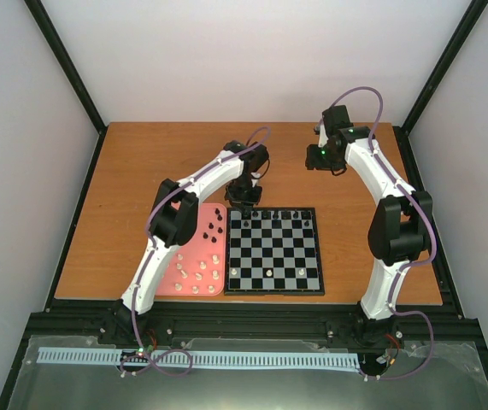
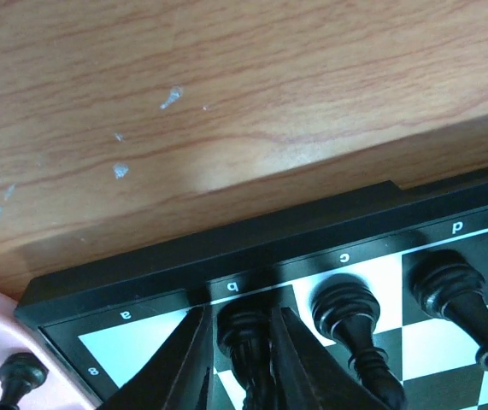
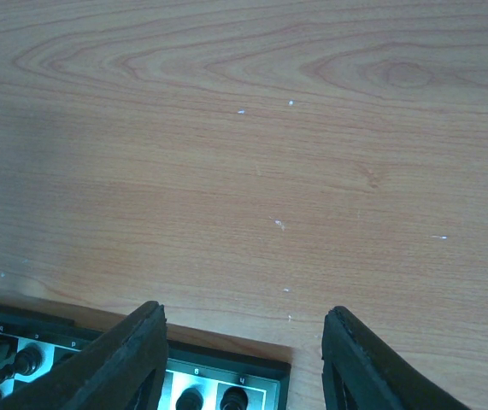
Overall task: Set up the chess pieces on the board
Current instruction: Place the chess piece on the chessboard.
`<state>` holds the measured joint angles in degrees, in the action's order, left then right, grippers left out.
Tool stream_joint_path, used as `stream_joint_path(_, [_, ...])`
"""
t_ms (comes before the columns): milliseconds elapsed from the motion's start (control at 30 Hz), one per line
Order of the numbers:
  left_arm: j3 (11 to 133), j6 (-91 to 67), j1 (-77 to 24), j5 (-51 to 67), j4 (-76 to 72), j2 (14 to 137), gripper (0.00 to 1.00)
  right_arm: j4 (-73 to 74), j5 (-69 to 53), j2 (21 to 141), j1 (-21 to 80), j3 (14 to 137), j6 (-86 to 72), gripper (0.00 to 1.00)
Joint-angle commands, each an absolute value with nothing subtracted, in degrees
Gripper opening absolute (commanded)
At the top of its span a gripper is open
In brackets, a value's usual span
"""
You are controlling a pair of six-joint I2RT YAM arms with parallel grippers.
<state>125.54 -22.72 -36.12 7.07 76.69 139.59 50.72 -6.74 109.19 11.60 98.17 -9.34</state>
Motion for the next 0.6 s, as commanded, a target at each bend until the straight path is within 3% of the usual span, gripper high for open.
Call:
stream_joint_path(0, [126.84, -22.7, -36.24, 5.9, 76.71, 139.97, 0.23, 50.18, -7.19, 110.11, 10.99, 98.37, -9.43, 0.5])
stream_joint_path(567, [128.19, -22.99, -35.48, 5.12, 78.22, 134.89, 0.34, 50.36, -8.13, 109.67, 10.99, 98.69, -9.52, 0.5])
